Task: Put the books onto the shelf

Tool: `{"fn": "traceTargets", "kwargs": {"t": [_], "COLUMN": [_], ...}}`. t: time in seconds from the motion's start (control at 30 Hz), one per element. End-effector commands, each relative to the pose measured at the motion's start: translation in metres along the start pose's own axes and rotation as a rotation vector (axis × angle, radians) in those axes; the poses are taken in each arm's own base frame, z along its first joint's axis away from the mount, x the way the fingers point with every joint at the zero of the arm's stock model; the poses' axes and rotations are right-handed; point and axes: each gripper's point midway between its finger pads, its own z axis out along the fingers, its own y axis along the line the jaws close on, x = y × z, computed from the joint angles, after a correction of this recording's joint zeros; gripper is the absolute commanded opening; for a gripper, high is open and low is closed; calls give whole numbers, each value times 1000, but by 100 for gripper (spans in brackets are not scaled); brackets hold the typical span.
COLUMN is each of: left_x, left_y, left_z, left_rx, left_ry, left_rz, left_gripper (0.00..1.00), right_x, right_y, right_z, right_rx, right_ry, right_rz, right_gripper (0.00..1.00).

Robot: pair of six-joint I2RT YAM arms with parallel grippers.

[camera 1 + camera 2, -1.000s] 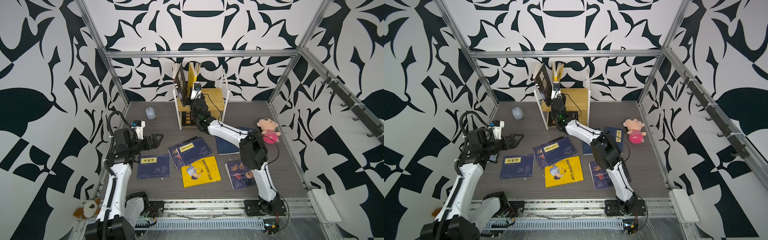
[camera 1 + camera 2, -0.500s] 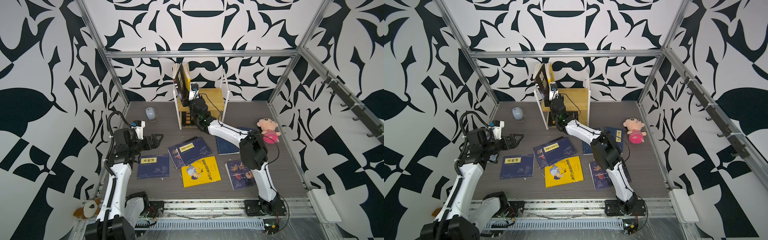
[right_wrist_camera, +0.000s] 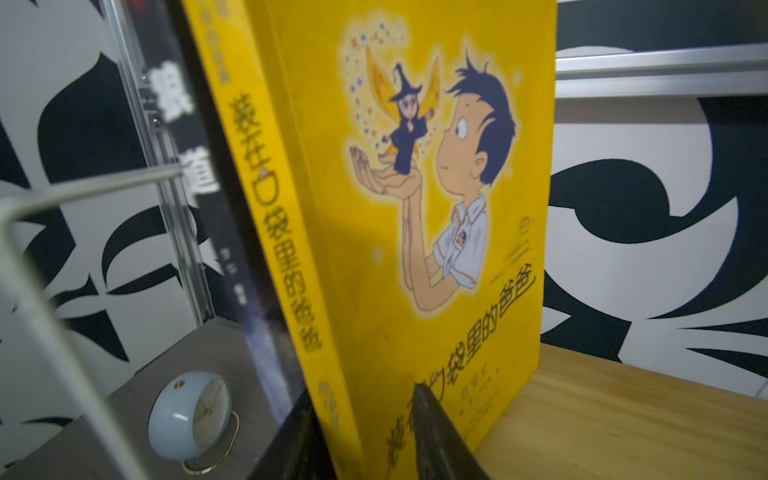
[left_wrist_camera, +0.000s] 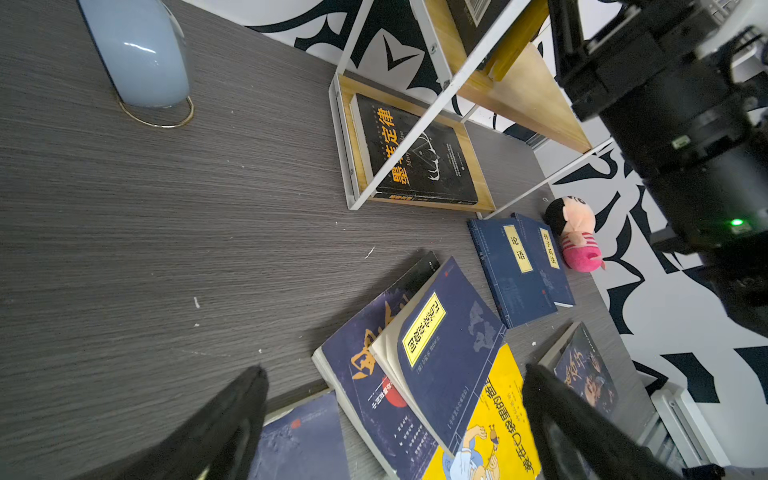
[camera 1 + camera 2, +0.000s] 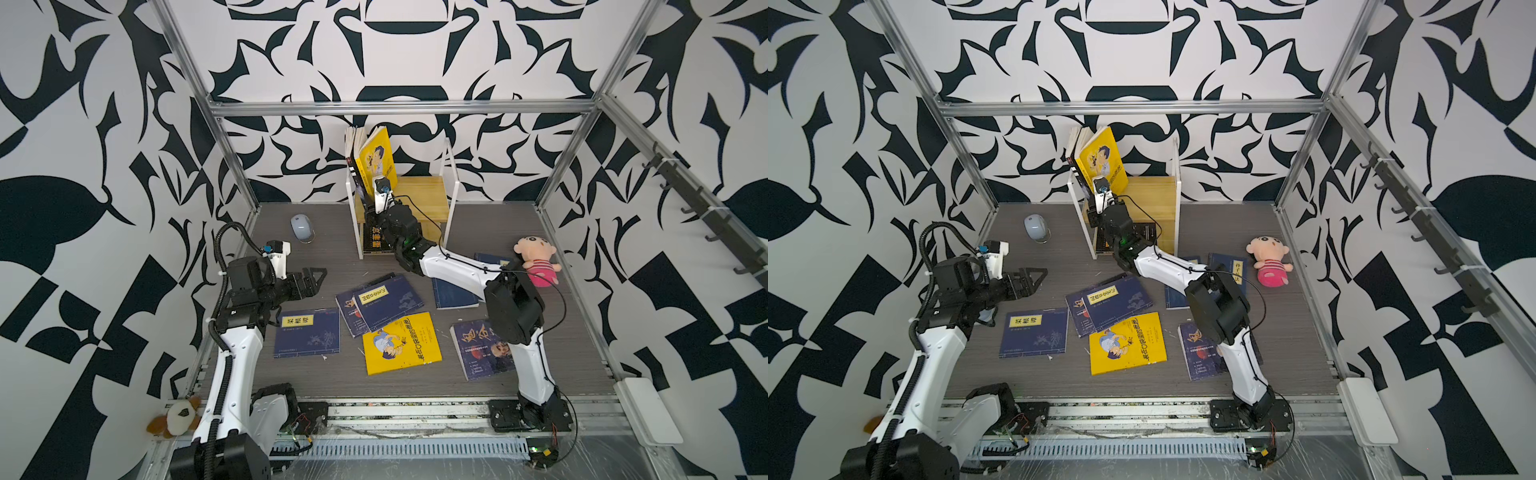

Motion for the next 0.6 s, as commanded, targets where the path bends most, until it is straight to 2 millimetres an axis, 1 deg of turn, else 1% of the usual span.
{"fn": "traceTargets", "kwargs": {"t": [0.0,0.1,0.2,0.3,0.37,0.43,0.5,0.57], "left_x": [3,4,4,4,4,3,3,3], "left_y": [-1,0,0,0,0,-1,-1,-1], "left_z": [0,0,0,1,1,0,0,0], "left_rx": [2,2,1,3,2,2,2,4], "left_ry": [5,7,8,8,7,7,6,7], "left_rz": [7,5,5,5,5,5,5,3], "left_gripper": [100,100,100,100,100,100,100,100], "right_x": [-57,-52,-53,-51,-51,-48,-43,-35], "right_y": [12,10,1,-18,-34,-53,-69,-86], "right_z": [-29,-46,-59,-60,-55,-45,-34,-21], "right_rx": [-58,-70,-63,-35,-2,40,87,138], "right_ry": [-113,-89,-67,-27,-2,25,52,80], "right_rz": [0,-8,-18,-34,-34,-39,-48,-54], "right_gripper": [45,46,45,37,30,25,24,20]}}
